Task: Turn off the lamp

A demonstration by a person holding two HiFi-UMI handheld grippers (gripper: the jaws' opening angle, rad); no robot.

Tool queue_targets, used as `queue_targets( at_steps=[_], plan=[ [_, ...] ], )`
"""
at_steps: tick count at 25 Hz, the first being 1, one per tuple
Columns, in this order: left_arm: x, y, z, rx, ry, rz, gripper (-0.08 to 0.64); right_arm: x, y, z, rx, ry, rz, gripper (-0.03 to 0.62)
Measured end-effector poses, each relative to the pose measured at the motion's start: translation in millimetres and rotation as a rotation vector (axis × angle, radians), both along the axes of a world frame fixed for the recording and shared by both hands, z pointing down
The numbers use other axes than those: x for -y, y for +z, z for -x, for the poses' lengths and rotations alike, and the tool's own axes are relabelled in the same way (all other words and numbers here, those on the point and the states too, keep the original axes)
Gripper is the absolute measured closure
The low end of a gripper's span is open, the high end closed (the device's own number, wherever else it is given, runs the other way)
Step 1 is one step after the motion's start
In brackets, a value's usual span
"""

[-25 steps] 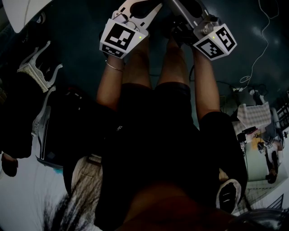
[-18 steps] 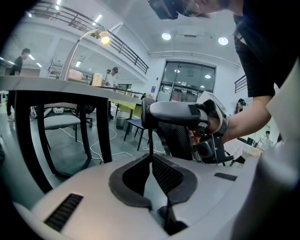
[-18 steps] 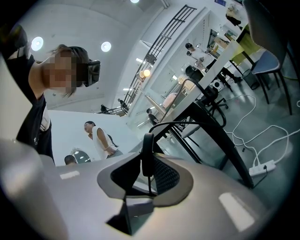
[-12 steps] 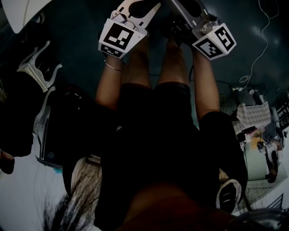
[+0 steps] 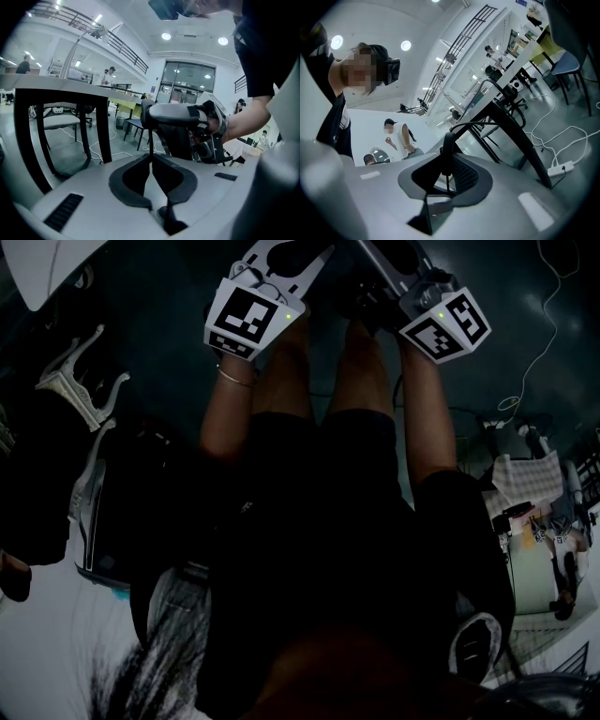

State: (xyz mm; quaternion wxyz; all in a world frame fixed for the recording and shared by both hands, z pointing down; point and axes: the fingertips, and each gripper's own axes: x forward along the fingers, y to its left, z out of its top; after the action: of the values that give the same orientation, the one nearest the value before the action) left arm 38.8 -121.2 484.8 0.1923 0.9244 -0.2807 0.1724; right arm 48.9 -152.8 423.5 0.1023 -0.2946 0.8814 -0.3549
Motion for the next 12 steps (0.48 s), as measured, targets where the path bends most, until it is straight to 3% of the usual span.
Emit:
queue_targets(
  at_steps=[12],
  plan=[
    [-0.4,12.1,4.5,-0.02,-0.021,0.007,0.537,-1.4,11.9,3.8,-0.031,-0.005,0.019,0.526]
  ],
)
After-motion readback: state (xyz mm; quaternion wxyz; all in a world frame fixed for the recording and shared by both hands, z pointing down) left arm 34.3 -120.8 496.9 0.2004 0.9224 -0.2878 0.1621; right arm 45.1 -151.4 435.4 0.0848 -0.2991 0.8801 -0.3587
